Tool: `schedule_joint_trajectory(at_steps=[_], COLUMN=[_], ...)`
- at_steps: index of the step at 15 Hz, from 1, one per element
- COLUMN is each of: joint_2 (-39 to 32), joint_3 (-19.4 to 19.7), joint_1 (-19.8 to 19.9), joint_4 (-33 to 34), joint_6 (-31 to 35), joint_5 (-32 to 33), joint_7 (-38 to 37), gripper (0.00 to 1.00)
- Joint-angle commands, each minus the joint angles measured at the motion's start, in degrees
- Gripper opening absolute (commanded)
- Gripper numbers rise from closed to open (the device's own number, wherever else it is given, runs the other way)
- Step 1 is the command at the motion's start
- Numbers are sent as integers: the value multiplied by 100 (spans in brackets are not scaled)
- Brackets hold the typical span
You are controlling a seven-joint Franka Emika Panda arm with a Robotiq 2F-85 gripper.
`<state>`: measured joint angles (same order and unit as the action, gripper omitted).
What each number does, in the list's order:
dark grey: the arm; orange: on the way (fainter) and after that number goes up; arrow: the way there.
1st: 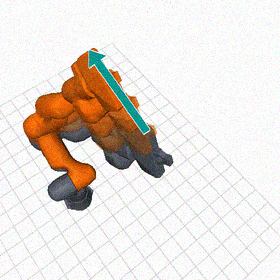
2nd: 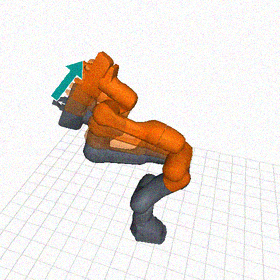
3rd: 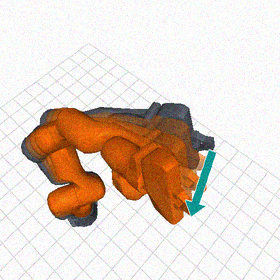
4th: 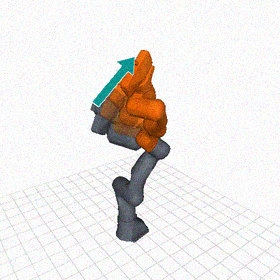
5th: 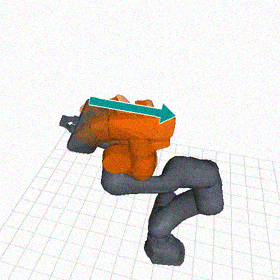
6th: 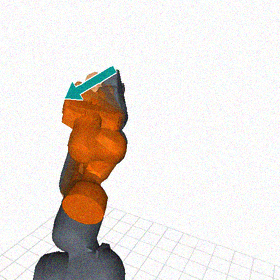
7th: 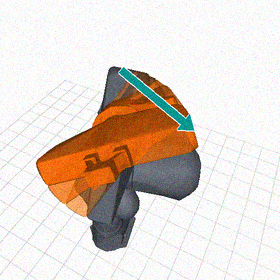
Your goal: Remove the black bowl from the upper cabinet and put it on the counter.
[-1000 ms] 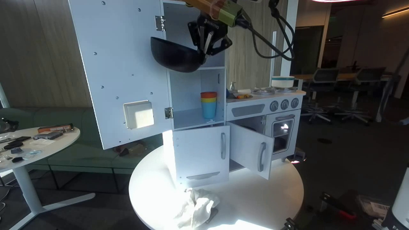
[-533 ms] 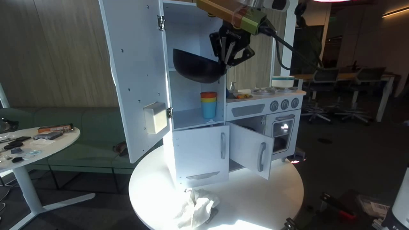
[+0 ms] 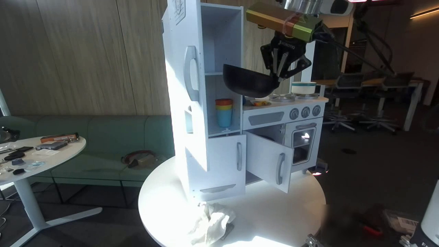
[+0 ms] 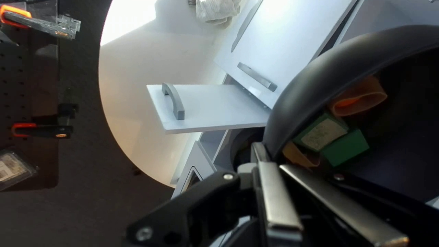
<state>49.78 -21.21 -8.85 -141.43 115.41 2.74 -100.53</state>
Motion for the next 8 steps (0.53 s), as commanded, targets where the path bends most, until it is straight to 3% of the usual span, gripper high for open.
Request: schedule_joint_trajectory(at_steps=[1,4,8], joint_2=[533,653,509], joint_3=[203,379,614], joint_1=[333,725,1281], joint_4=[-195,-218,-222], joint_6=[-371,-422,70], joint_5=[-44,114,411], joint_7=[-44,-11,64], gripper=[3,3,4])
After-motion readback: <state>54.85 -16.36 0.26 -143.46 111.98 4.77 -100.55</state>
